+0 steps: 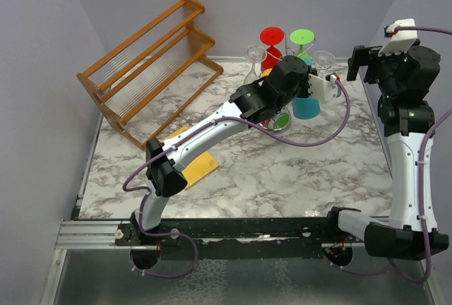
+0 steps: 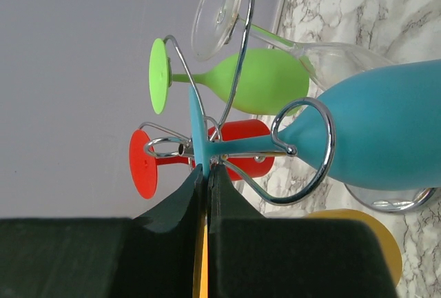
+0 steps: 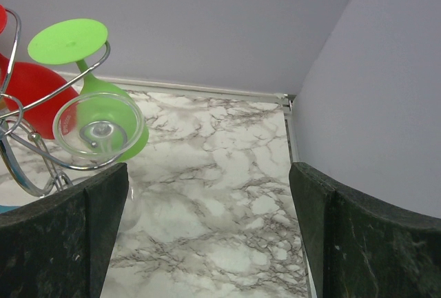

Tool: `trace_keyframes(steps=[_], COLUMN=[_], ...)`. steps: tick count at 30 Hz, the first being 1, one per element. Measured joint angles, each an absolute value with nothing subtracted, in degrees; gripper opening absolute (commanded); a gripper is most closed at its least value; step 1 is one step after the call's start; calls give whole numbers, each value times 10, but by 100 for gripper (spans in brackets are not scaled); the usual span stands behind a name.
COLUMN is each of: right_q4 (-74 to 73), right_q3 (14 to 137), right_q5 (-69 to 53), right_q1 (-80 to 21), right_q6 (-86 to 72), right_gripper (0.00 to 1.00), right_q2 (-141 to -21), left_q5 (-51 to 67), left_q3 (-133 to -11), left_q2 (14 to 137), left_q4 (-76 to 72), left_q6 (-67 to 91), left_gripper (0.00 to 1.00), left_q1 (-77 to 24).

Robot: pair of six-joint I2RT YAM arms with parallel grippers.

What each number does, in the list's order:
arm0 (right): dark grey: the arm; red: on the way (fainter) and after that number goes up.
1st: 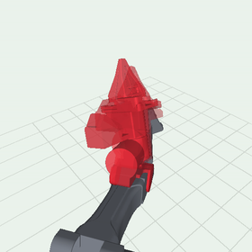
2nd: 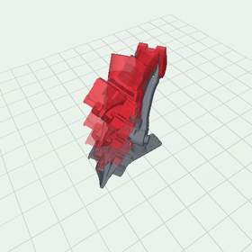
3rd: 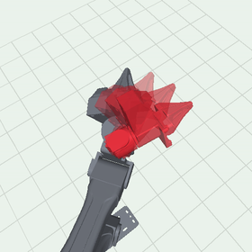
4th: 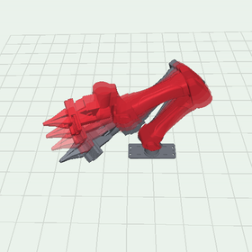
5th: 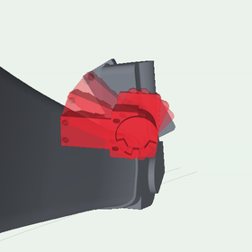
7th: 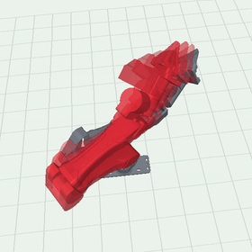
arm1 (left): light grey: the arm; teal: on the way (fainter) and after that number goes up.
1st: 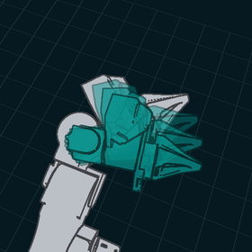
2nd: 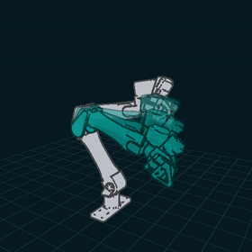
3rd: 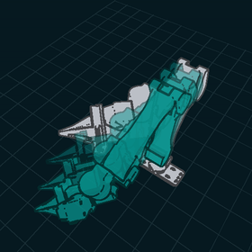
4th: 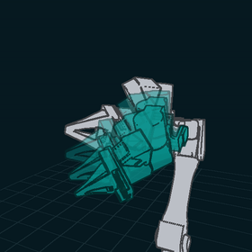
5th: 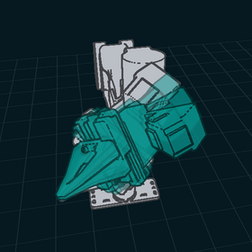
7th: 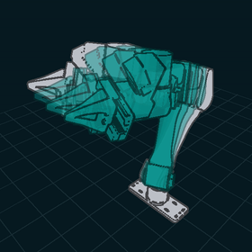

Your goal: Place the wine glass upside down on the wine glass rack

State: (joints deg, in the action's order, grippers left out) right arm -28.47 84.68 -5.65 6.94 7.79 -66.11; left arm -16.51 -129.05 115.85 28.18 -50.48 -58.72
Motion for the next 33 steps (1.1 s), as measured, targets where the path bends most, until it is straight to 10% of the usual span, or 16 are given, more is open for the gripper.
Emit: trace_keyframes(steps=[33], right_q4=[-282], right_q3=[836], right_q5=[-80], right_q1=[76], right_q6=[78], right_gripper=[100], right_q2=[-652], left_q5=[-69], left_q3=[-1317], left_q2=[1130], left_q4=[365], left_q6=[-482], left_gripper=[3], left_q1=[-594])
